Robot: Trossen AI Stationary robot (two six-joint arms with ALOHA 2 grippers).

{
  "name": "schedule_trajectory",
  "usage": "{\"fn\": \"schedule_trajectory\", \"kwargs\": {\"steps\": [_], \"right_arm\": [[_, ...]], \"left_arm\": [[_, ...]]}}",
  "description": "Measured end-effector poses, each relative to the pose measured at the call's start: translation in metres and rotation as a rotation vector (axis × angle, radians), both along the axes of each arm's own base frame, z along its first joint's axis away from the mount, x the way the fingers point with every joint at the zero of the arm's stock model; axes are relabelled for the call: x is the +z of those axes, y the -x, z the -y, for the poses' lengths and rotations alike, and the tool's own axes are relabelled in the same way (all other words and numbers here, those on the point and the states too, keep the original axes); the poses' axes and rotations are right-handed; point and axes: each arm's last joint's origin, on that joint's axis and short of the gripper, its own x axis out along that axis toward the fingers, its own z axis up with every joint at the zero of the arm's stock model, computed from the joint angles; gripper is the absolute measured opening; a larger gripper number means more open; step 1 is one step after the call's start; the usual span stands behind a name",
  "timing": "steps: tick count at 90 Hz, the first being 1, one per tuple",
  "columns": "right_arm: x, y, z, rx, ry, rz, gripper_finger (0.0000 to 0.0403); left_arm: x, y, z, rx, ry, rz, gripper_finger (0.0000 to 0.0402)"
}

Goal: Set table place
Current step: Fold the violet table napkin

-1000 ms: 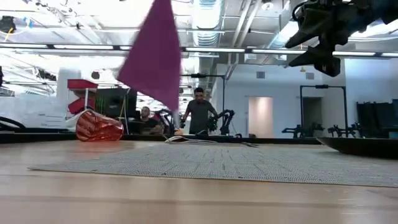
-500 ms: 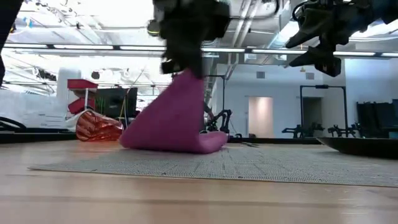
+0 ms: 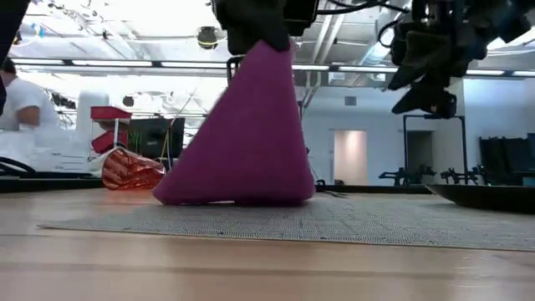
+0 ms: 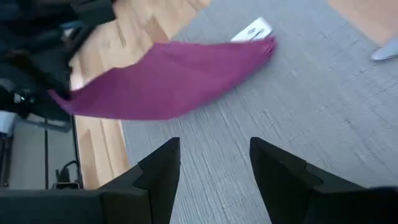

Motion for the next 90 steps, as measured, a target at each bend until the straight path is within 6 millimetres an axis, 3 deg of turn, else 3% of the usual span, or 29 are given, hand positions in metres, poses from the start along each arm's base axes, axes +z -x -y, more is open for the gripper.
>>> {"fn": "schedule_trajectory", "kwargs": {"steps": [12,23,32,52,65,90], "right_arm": [[0.004,-0.008,0.0,0.006,-0.007,0.08,0.0179],[0.013,-0.011,-0.002,0.04,-0.03,0.179,0.0179],[0.018,-0.012,-0.004,0.061,-0.046,0.221,0.0179],[0.033,-0.014,-0.011,0.096,-0.044,0.259,0.0179],[0.042,-0.016,-0.014,0.082,-0.005,0.285,0.0179],[0.043,-0.016,-0.014,0.06,0.008,0.287,0.0179]], "left_arm": [[0.003,-0.002,0.006,0.012,0.027,0.023,0.0],[0.036,-0.003,-0.001,0.093,0.034,0.215,0.0],[0.064,0.002,-0.014,0.166,0.001,0.36,0.0],[0.106,0.021,-0.059,0.444,-0.262,0.542,0.0],[0.116,0.023,-0.084,0.539,-0.293,0.601,0.0],[0.127,0.02,-0.108,0.713,-0.401,0.718,0.0]]}}
